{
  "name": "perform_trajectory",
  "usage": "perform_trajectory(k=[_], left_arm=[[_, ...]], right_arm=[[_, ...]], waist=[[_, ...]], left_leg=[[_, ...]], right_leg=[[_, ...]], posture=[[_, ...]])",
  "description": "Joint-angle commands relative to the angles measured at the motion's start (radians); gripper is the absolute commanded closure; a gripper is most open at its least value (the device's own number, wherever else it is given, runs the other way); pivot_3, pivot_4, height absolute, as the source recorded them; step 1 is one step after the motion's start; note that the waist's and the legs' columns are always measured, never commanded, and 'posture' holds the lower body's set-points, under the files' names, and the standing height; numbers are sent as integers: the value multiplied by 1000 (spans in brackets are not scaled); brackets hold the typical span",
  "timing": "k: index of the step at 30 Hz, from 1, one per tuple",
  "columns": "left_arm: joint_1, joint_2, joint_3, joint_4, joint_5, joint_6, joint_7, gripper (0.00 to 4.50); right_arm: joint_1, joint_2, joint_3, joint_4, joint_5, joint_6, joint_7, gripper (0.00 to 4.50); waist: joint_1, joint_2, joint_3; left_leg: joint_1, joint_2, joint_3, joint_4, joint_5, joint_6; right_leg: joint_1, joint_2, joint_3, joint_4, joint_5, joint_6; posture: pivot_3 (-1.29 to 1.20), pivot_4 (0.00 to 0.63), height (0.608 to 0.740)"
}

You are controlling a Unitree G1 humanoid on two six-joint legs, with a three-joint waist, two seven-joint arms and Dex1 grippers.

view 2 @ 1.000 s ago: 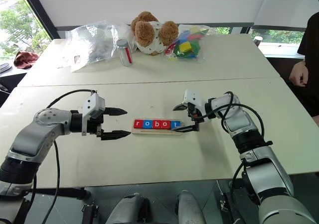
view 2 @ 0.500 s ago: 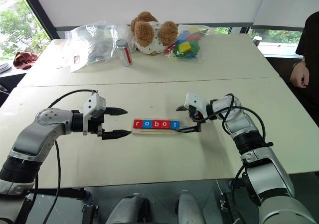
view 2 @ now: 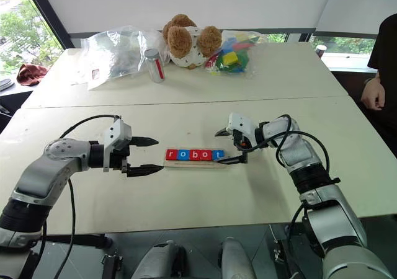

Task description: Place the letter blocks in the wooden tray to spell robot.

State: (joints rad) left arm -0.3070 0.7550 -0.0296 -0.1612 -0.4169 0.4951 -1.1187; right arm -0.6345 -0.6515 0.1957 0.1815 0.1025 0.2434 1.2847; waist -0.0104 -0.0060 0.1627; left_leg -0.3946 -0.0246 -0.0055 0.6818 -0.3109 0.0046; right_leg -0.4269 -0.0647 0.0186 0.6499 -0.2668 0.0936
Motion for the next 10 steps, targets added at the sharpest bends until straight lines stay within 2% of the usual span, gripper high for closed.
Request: perform_trajectory(k=[1,5,10], left_arm=[[67,51,93,-28,-11,-2,19,0],[188,76,177,-18,-20,3,58,0],[231,40,212,78,-3,-47,107,0]], right_arm=[[78,-70,-156,-261,137,299,-72,36],[306,-103,-372,-471,260,601,-208,36],[483,-131,-479,-529,308,671,-277,36]], waist=[[0,0,0],[4,-1,-1],[2,-1,-1]], left_leg=[[0,0,0,0,0,1],[0,0,-1,-1,-1,1],[1,0,-1,-1,-1,1]], right_leg=[[0,0,0,0,0,0],[1,-1,0,-1,0,0],[3,-2,0,-2,0,-1]], posture=[[0,150,740],[0,150,740],[0,150,740]])
